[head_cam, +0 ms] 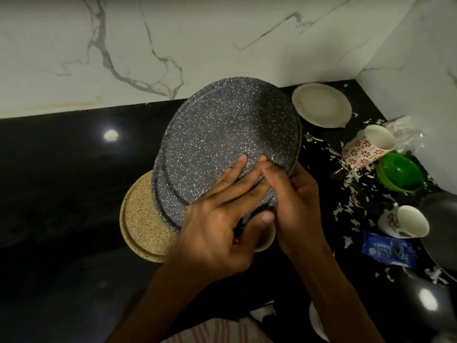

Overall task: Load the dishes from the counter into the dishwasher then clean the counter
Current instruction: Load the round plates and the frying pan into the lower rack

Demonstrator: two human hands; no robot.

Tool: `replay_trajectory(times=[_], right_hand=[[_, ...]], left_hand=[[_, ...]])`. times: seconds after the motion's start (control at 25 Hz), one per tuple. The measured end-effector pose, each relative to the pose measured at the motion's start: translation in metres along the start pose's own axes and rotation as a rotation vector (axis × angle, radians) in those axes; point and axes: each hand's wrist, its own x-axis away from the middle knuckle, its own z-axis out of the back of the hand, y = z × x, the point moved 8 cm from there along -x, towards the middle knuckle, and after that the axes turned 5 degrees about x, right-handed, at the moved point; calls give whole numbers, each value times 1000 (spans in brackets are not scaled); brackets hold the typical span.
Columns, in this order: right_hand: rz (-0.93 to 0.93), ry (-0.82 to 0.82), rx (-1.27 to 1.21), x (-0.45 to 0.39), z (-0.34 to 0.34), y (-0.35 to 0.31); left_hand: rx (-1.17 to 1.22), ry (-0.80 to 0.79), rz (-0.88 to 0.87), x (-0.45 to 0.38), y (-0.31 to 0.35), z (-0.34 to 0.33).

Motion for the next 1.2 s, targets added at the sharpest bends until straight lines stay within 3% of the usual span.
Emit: replay_trajectory(times=[0.12,0.28,0.4,0.44,0.56,0.68,0.92,1.2], right_hand=[[-77,50,-63,-2,12,13],[-190,48,-260,-2,25,28],[-245,87,-329,-2,35,40],[-260,91,-352,-1,36,43],[-280,86,-421,1,38,48],[-294,107,-411,4,40,52],[-309,102,-423,8,36,54],[-330,118,-399,12,37,58]], left_hand=[[33,24,38,2,0,-3],[163,349,161,21,-14,31],[171,593,431,55,-65,65],[120,608,548,70,-90,74],[-87,419,841,115,-162,87],[-273,242,970,147,-203,92],[-331,314,1037,141,-208,93],[-229,210,1199,138,-225,96]])
